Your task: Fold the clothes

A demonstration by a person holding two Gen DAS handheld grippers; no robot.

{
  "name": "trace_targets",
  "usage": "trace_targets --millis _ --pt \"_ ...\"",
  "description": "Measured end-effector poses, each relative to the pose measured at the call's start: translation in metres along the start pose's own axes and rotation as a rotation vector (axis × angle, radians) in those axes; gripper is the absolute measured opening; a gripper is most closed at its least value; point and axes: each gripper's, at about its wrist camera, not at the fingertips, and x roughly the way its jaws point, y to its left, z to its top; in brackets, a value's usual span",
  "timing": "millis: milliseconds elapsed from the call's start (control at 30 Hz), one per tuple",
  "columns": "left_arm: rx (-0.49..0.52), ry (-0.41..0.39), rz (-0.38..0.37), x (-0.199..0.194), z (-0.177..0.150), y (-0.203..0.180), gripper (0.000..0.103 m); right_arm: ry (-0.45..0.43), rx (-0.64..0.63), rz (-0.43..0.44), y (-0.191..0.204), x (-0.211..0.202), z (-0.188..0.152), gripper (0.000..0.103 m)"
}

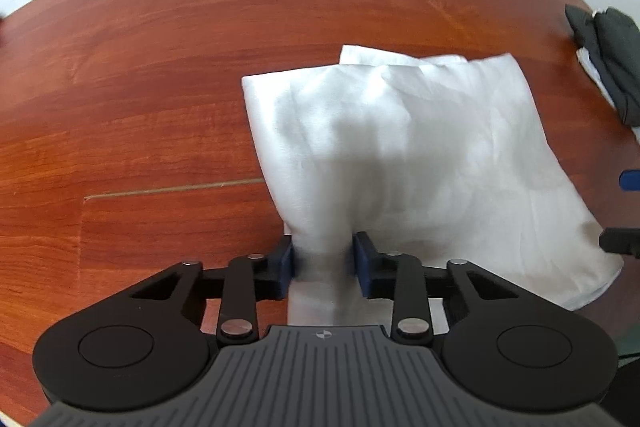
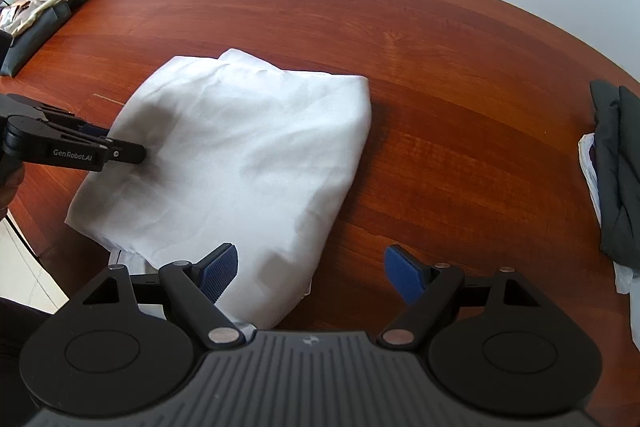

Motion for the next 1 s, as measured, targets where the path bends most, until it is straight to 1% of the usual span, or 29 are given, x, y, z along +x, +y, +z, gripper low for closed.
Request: trace_targets --millis 67,167,300,400,500,633,733,867,933,1000 --pt "-0.003 0.020 0.005 -0.004 -0.007 0.004 0.031 -0.003 0.005 0.004 0.000 0.001 -0.001 0.086" --pt "0.011 0.053 0.061 -0.011 -0.018 0.013 0.031 -0.009 0.018 0.013 -0.001 0.002 -0.003 0.086" --pt "-0.011 0.077 0.117 -0.024 -0.035 0.033 0.031 -0.015 0.033 0.040 -0.001 0.007 -0.002 0.086" --pt "-0.014 0.091 0.164 -0.031 -0.044 0.044 0.034 -0.015 0.040 0.079 0.003 0.014 0.000 0.086" --pt "-0.017 0.109 0.200 -0.036 -0.050 0.055 0.036 -0.008 0.035 0.137 0.010 0.024 0.003 0.086" --pt "-0.005 0.126 0.221 -0.037 -0.051 0.059 0.037 0.000 0.021 0.227 0.026 0.040 0.008 0.086" --pt "0.008 0.136 0.232 -0.040 -0.049 0.061 0.038 0.002 0.005 0.272 0.036 0.052 0.012 0.086" --pt "0.021 0.146 0.239 -0.038 -0.048 0.064 0.039 -0.001 0.002 0.313 0.043 0.062 0.015 0.086" --pt "0.026 0.148 0.242 -0.040 -0.048 0.064 0.039 0.001 0.008 0.330 0.044 0.067 0.015 0.084" --pt "0.027 0.147 0.242 -0.039 -0.049 0.066 0.039 0.004 0.009 0.343 0.046 0.072 0.017 0.080"
